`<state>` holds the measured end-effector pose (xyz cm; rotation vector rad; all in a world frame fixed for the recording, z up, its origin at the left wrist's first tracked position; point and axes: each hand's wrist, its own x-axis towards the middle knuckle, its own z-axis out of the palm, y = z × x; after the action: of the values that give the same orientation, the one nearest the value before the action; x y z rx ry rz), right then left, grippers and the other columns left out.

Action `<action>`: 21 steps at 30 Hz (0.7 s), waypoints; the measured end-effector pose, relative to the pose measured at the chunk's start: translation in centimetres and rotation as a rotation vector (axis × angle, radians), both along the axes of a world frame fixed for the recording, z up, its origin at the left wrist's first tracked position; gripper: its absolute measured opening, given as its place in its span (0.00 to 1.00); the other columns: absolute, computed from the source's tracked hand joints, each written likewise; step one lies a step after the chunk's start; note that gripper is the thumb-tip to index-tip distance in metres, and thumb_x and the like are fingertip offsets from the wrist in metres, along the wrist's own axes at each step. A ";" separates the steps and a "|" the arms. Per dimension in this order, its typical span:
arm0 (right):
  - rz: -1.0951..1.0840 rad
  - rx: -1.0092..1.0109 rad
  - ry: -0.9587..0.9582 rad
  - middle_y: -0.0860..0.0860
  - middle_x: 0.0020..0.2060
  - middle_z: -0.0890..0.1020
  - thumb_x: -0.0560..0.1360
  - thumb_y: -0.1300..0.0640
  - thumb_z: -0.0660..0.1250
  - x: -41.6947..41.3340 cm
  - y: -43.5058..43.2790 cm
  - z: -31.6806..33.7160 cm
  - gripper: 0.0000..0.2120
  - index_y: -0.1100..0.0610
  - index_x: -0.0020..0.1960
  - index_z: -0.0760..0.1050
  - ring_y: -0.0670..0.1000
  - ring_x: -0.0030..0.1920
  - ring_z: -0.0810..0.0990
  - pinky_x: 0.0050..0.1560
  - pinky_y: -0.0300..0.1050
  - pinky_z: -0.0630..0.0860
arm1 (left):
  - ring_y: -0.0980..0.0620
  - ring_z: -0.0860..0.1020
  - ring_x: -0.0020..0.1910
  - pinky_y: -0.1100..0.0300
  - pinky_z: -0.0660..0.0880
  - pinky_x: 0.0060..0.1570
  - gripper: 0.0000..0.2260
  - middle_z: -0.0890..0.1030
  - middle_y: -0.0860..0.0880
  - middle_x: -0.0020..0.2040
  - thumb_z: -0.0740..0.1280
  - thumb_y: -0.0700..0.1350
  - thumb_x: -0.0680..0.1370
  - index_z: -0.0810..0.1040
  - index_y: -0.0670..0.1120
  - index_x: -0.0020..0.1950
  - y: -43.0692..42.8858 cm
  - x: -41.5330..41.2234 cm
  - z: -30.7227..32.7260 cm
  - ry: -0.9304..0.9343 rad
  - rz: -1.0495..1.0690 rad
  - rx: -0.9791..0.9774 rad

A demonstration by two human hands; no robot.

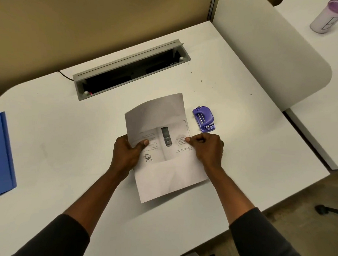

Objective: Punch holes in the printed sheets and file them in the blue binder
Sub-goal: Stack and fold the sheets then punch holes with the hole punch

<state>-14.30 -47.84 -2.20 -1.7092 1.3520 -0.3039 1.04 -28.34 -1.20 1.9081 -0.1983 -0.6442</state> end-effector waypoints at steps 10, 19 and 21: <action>-0.109 0.019 0.060 0.54 0.34 0.85 0.69 0.42 0.81 -0.5 -1.8 -0.1 0.18 0.54 0.33 0.80 0.58 0.40 0.81 0.43 0.44 0.72 | 0.52 0.88 0.41 0.58 0.83 0.39 0.11 0.89 0.52 0.46 0.80 0.42 0.75 0.85 0.44 0.55 -2.3 0.5 -1.3 0.110 0.004 0.000; -0.159 0.076 0.088 0.51 0.40 0.88 0.70 0.44 0.80 -1.2 -2.9 0.0 0.12 0.53 0.41 0.86 0.56 0.44 0.84 0.45 0.44 0.75 | 0.46 0.89 0.46 0.50 0.85 0.48 0.14 0.89 0.46 0.51 0.80 0.41 0.74 0.85 0.41 0.58 -3.9 1.6 -1.9 0.163 -0.010 0.003; -0.163 0.086 0.091 0.50 0.39 0.88 0.70 0.45 0.80 -1.5 -3.2 0.1 0.11 0.52 0.44 0.87 0.56 0.44 0.84 0.46 0.45 0.77 | 0.46 0.89 0.45 0.51 0.85 0.47 0.14 0.89 0.46 0.50 0.80 0.40 0.74 0.85 0.41 0.58 -4.3 1.6 -1.8 0.173 -0.019 -0.012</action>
<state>-15.80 -51.03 -2.11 -1.5613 1.5530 -0.2583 2.64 -32.67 -3.03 1.8304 -0.1100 -0.8149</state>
